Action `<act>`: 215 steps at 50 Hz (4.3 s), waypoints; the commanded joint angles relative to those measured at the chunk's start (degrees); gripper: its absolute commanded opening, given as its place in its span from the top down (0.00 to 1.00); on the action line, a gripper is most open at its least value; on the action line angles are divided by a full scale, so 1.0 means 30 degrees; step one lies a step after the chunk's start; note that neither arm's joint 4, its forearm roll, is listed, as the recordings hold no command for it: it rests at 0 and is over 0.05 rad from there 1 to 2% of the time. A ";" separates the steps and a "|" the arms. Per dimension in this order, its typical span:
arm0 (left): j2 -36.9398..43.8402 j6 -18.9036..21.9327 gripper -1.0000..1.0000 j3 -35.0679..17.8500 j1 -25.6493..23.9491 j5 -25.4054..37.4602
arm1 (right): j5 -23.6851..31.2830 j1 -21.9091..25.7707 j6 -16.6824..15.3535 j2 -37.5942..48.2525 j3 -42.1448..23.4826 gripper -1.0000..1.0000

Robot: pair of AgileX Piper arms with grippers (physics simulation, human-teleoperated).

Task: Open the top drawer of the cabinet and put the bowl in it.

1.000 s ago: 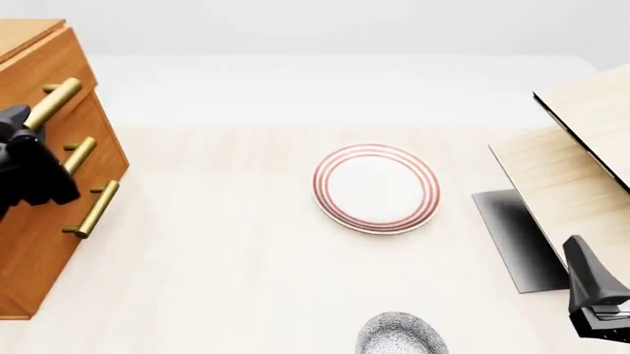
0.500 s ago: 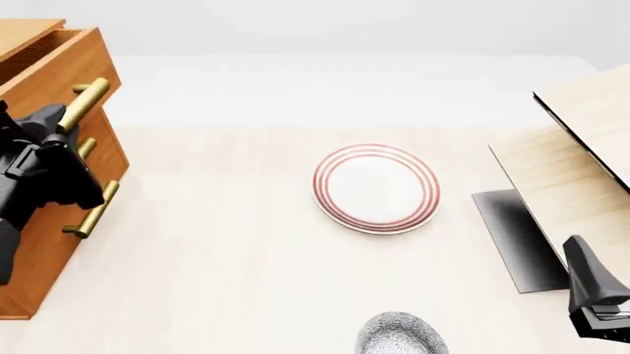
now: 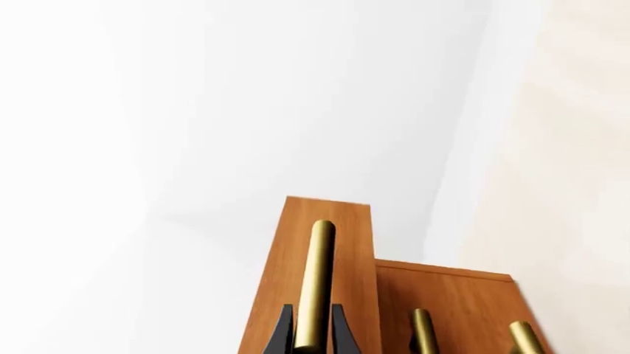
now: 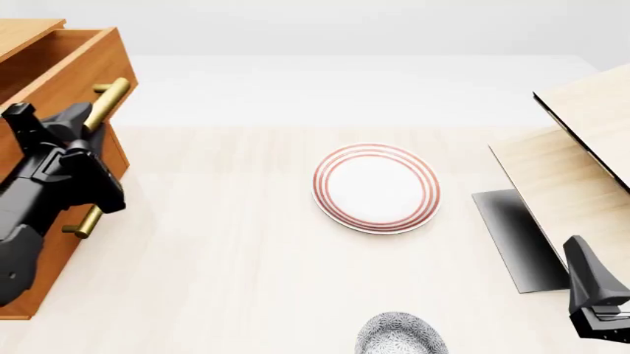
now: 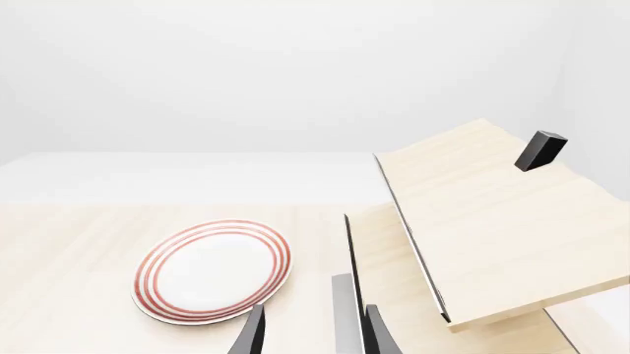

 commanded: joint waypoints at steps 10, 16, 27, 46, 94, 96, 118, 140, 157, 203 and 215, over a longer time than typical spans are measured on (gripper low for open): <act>0.0538 0.0359 1.00 0.0295 -0.2590 0.0117 | 0.0169 -0.0005 0.0004 -0.0192 0.0026 0.00; 0.0295 0.0329 1.00 0.0329 -0.2872 0.0060 | 0.0169 -0.0001 0.0007 -0.0193 0.0026 0.00; 0.0827 0.0603 1.00 0.0896 -0.3520 -0.0973 | 0.0170 -0.0005 0.0005 -0.0197 0.0026 0.00; -0.1562 0.0599 1.00 0.1615 -0.4256 -0.0047 | 0.0171 -0.0004 0.0009 -0.0199 0.0026 0.00; -0.7466 -0.0786 0.00 0.0887 -0.8470 0.5284 | 0.0169 -0.0006 0.0010 -0.0192 0.0026 0.00; -0.8218 -0.2028 0.00 0.0086 -0.8434 0.6706 | 0.0169 -0.0001 0.0002 -0.0194 0.0026 0.00; -0.8483 -1.3435 0.00 -0.7903 -0.6663 1.7655 | 0.0170 0.0000 0.0009 -0.0195 0.0026 0.00; -0.7494 -2.0929 0.00 -1.4768 -0.4376 2.5038 | 0.0170 0.0000 0.0006 -0.0197 0.0026 0.00; -0.5816 -2.4343 0.00 -1.7902 -0.2578 2.9626 | 0.0171 -0.0004 0.0009 -0.0199 0.0026 0.00; 0.0257 -2.8434 0.00 -2.1073 -0.0909 3.3877 | 0.0170 -0.0002 0.0006 -0.0196 0.0026 0.00; 0.0883 -2.8260 0.00 -2.1335 -0.0653 3.4937 | 0.0171 -0.0003 0.0006 -0.0198 0.0026 0.00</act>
